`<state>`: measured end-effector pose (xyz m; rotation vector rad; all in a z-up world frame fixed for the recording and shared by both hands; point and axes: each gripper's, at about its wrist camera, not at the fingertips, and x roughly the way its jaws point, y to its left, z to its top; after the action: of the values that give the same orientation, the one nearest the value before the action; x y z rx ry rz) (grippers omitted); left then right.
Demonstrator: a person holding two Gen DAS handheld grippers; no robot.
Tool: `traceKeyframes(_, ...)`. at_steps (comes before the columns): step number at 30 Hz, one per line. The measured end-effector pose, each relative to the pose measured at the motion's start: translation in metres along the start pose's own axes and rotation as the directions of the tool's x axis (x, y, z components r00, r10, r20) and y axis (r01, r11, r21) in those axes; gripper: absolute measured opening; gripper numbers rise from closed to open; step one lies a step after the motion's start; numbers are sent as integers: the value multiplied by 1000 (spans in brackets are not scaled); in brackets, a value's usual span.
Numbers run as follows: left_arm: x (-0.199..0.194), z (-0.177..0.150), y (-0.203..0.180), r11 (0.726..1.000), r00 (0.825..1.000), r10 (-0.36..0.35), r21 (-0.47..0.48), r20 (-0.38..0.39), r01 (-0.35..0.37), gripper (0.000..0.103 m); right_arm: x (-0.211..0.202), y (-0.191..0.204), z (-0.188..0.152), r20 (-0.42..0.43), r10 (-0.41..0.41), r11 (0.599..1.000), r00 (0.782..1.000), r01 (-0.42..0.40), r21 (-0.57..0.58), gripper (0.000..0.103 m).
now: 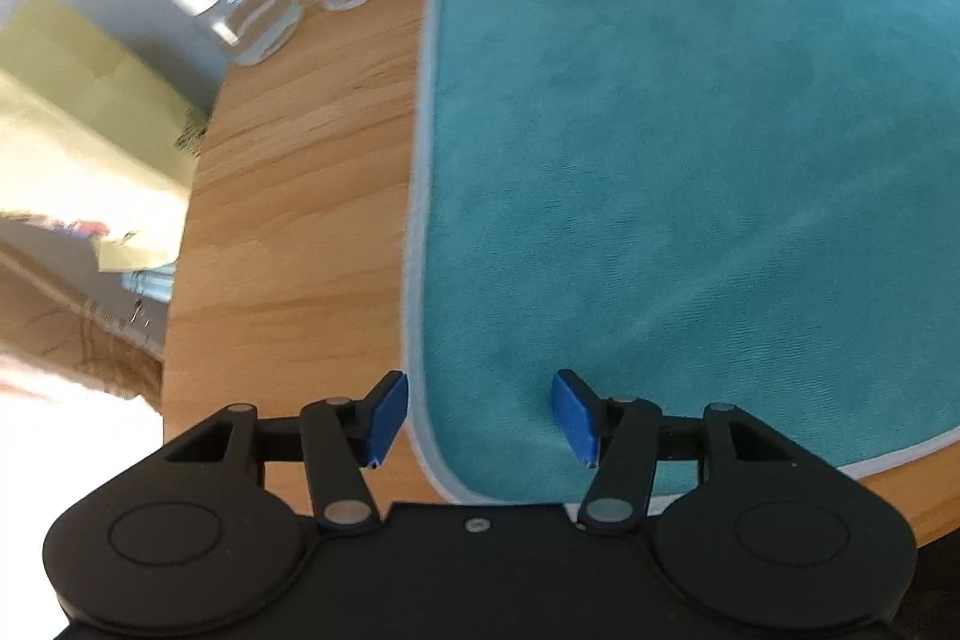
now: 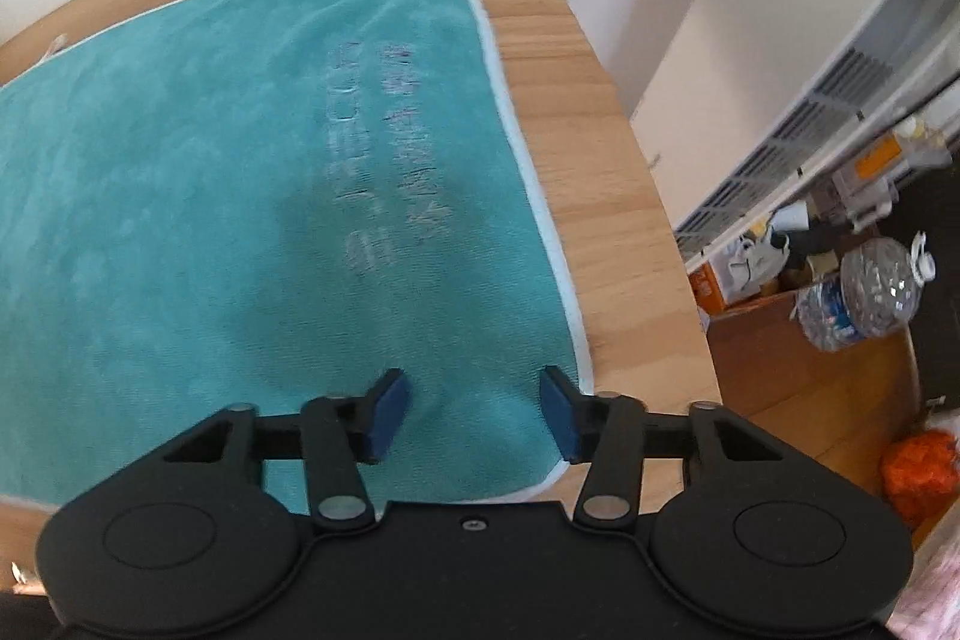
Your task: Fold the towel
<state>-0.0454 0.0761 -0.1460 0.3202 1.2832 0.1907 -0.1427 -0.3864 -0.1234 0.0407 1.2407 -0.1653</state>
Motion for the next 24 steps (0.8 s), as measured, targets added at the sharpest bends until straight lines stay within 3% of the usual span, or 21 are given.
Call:
traceKeyframes(4, -11, -4, 1, 998, 997, -62, -1, 45, 62, 56, -10, 18, -7, 9, 124, 992, 992, -123, -34, 49)
traceKeyframes(7, -10, -5, -9, 998, 998, -49, 48, 51, 46, 56, -1, 30, -10, 2, 104, 993, 995, -104, -53, 49)
traceKeyframes(11, -2, -10, -8, 999, 998, -32, 25, 47, 30, 57, 3, 39, -21, 16, 91, 992, 996, -89, -86, 49)
traceKeyframes(14, -3, -18, -12, 995, 998, -19, 95, 60, 14, 57, 5, 37, -22, 19, 94, 994, 995, -93, -57, 49)
traceKeyframes(19, 0, -12, -1, 997, 999, -53, 52, -9, 54, 57, 6, 43, -23, -24, 95, 994, 995, -96, -44, 51)
traceKeyframes(24, 1, -19, 9, 995, 998, -59, 75, -39, 62, 60, 0, 59, -34, -77, 106, 988, 991, -114, -107, 56)
